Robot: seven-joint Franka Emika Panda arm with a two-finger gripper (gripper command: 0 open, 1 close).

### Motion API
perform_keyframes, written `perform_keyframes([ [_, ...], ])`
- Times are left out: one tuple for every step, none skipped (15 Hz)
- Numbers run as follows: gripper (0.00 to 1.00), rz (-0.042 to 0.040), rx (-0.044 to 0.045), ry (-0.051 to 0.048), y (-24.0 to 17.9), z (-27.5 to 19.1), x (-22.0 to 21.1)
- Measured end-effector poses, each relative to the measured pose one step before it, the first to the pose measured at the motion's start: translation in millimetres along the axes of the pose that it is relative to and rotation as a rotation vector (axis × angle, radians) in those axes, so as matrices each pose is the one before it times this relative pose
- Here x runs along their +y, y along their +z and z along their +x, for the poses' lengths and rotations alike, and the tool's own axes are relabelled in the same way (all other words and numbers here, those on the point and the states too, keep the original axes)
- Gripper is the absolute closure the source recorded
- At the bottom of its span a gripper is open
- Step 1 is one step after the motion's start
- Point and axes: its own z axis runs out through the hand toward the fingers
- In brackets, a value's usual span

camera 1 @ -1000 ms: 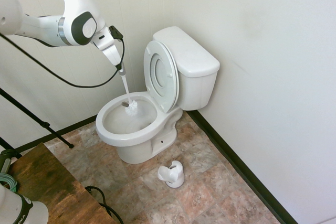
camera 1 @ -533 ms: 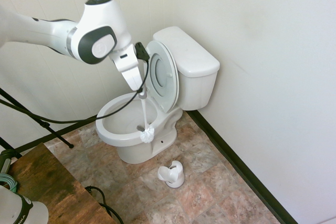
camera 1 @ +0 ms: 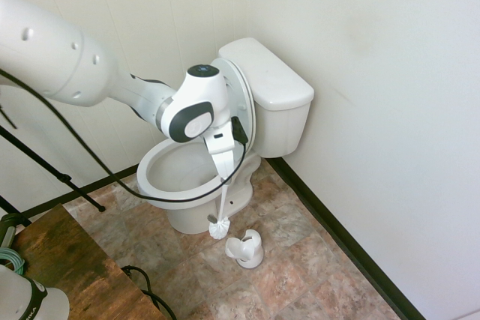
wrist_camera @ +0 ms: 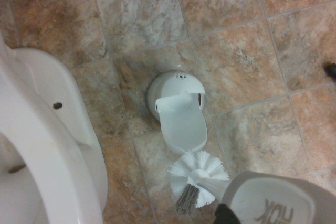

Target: Clean the toilet

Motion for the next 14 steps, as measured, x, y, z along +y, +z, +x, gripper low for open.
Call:
perform_keyframes([
  [1.0, -0.00307, -0.01163, 0.01226, 16.1, 8.12, -7.77],
  [1.0, -0.00335, -0.01089, 0.01444, 15.78, 8.84, -7.38],
  [1.0, -0.00505, -0.01005, 0.012, 14.9, 8.34, -6.54],
  [1.0, -0.00449, -0.00627, 0.01456, 13.98, 8.23, -6.81],
  [1.0, -0.00207, -0.00211, 0.01348, 11.78, 6.62, -6.91],
  [1.0, -0.00234, -0.00113, 0.01321, 11.3, 5.46, -6.14],
  [1.0, -0.00255, 0.00012, 0.01331, 11.48, 5.19, -5.69],
  [1.0, -0.00416, 0.00046, 0.01257, 11.92, 5.05, -4.59],
  [1.0, -0.00432, -0.00026, 0.01286, 12.21, 5.5, -3.74],
  [1.0, -0.00173, 0.001, 0.01206, 11.78, 5.45, -3.95],
  [1.0, 0.00134, 0.00036, 0.01159, 10.8, 4.65, -4.18],
  [1.0, 0.00318, 0.00129, 0.00773, 9.67, 3.08, -4.77],
  [1.0, 0.00155, 0.0029, 0.0039, 9.96, 2.23, -4.67],
  [1.0, -0.00137, 0.00167, 0.00232, 9.55, 1.39, -3.3],
])
